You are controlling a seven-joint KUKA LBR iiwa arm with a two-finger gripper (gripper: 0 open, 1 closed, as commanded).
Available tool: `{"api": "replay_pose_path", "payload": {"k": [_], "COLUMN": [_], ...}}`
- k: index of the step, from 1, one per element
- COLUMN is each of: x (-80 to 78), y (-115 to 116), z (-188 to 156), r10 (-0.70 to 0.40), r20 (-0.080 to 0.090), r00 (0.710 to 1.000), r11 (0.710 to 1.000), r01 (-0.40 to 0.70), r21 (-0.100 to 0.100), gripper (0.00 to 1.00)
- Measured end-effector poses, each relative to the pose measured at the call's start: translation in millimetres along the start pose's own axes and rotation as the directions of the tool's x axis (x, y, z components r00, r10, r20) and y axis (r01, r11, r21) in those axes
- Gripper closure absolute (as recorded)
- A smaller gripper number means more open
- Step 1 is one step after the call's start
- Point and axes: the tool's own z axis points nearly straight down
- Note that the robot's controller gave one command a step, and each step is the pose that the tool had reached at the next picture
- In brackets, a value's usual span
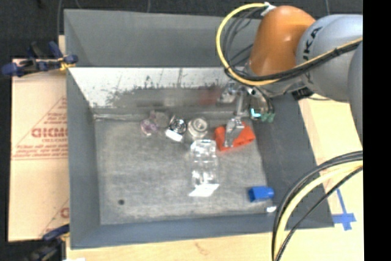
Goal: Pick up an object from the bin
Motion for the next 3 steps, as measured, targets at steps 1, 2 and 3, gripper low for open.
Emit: {"api": "replay_pose_path", "payload": {"k": [1, 2, 3], "x": [6.5, 19.3, 21.4], "y": [-36.4, -40.0, -52.9], "z": [62.0, 31.1, 28.2], "r10": [0.006, 0.073, -0.052], "r20": [0.015, 0.009, 0.010], "r00": [1.000, 0.997, 0.999], "r11": [1.000, 0.997, 0.999], "r01": [-0.006, -0.073, 0.052], "r21": [0.001, -0.003, 0.003], "gripper": [0.00, 0.00, 0.00]}}
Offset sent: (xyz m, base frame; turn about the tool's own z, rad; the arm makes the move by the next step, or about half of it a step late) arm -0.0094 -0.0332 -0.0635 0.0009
